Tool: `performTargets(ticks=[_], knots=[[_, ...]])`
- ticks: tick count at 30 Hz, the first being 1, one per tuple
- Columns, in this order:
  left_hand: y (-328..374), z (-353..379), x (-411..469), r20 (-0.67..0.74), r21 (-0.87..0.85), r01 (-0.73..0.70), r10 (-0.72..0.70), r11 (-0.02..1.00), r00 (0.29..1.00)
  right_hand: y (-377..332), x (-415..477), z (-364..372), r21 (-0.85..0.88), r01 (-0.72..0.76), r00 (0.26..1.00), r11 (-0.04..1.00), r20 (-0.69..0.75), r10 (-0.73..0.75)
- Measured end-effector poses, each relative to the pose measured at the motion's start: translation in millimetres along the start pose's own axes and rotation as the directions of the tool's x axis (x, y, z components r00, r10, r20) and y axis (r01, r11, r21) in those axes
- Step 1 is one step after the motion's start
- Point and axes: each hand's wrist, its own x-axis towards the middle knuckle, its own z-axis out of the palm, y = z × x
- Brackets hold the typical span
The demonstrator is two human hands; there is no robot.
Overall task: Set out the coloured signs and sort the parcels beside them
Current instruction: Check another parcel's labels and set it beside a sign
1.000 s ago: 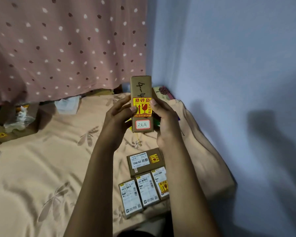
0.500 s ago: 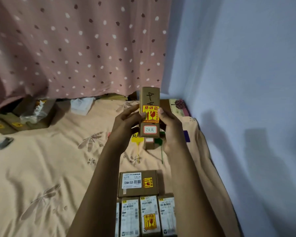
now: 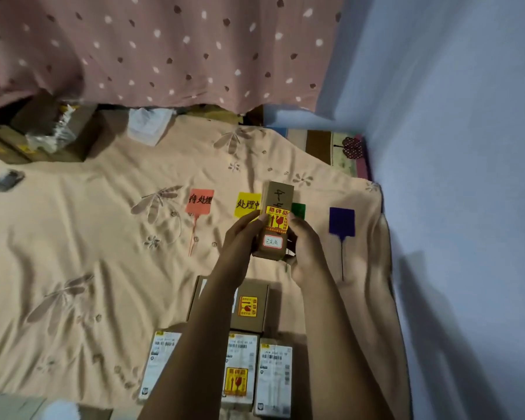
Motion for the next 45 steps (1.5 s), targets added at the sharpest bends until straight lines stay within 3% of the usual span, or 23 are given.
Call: performTargets(ticks=[16,31,45], knots=[[-54,-30,53,-0.054,0.088,0.147,-0.143,0.985,0.988,50,67,4,0.009,-0.211,0.976,0.977,-0.057,0.211],[-70,-45,48,-0.005,0.123,0.218,-0.219,0.968,0.976,79,66,6,-0.030,-0.260,0.962,0.965,-0.090,0.257],[-56,-73,42,-0.017,0.061,0.196,-0.196,0.979,0.981,90,66,35,-0.065,-0.235,0.971,0.970,-0.066,0.231]])
